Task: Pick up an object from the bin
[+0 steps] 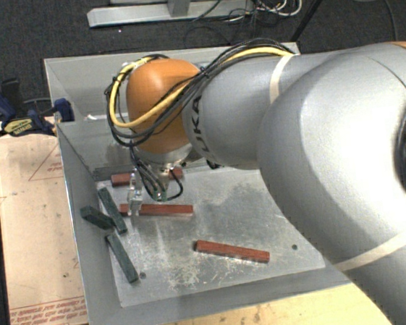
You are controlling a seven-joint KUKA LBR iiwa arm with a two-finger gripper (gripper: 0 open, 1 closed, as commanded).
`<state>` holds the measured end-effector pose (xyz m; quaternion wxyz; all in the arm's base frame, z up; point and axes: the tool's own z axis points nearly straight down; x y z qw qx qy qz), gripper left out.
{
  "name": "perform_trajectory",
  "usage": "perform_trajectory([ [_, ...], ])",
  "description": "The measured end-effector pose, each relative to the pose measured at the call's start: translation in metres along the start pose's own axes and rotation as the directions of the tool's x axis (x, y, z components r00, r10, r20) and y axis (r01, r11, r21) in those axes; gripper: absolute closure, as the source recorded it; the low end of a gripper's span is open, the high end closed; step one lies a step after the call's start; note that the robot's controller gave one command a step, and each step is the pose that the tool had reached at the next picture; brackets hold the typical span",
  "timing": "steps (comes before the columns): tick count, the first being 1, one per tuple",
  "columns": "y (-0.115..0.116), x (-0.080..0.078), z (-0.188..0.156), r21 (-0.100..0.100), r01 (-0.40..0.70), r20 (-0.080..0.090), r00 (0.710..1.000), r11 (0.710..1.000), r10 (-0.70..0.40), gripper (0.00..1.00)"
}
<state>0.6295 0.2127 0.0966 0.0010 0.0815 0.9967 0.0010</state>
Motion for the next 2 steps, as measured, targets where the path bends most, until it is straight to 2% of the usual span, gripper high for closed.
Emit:
perform_trajectory([
  [1, 0.002, 0.001, -0.030, 0.002, 0.009, -0.003, 1.000, 1.000, -0.009, 1.00],
  [2, -0.007, -0.009, -0.133, 0.000, 0.004, 0.001, 1.000, 1.000, -0.004, 1.00],
])
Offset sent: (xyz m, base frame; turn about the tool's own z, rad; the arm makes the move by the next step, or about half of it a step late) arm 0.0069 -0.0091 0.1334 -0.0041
